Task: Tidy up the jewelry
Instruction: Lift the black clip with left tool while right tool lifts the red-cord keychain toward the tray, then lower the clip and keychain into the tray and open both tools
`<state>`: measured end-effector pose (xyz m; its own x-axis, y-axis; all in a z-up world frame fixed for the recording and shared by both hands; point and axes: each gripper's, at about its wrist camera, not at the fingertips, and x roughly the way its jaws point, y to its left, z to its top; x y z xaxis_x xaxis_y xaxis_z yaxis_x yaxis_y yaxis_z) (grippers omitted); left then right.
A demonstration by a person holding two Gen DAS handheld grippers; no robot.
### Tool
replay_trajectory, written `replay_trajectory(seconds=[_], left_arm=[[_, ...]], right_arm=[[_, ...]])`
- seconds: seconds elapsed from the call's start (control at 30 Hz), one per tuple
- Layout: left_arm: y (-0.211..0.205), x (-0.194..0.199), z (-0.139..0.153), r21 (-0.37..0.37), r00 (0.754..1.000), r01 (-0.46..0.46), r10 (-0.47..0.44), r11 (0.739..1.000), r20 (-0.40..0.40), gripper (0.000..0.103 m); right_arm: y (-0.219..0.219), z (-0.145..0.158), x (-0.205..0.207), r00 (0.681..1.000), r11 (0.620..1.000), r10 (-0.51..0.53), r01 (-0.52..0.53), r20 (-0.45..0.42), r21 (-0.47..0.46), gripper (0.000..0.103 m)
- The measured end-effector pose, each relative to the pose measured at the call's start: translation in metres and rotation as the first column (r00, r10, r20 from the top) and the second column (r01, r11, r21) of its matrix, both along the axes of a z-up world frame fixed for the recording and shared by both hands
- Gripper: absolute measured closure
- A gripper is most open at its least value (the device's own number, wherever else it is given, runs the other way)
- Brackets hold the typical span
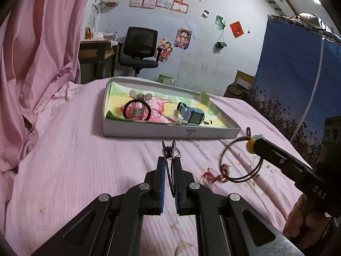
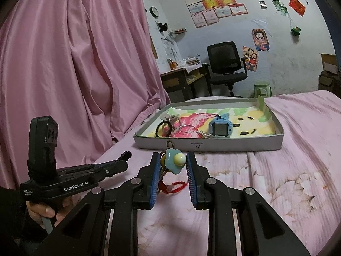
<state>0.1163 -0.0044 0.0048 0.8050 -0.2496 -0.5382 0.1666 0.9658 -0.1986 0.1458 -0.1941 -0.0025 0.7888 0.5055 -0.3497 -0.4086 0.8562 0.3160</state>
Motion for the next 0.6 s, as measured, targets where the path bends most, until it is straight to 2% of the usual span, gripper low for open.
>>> replay_trajectory(seconds=[0.3,0.6], left_arm=[[0.004,-0.002,0.012,0.0,0.999,-0.013,0.013,1.0,0.035,0.096],[0.0,0.01,0.032,0.034,0.988,-0.078,0.073,0.996,0.139,0.096]], right_arm=[[0.01,0.01,0.003,0.999,0.999,0.028,-0.029,0.016,0.039,0.081],[0.011,0.019,0.013,0.999,0.998,-0.028,0.025,0.039,0.059,0.081]])
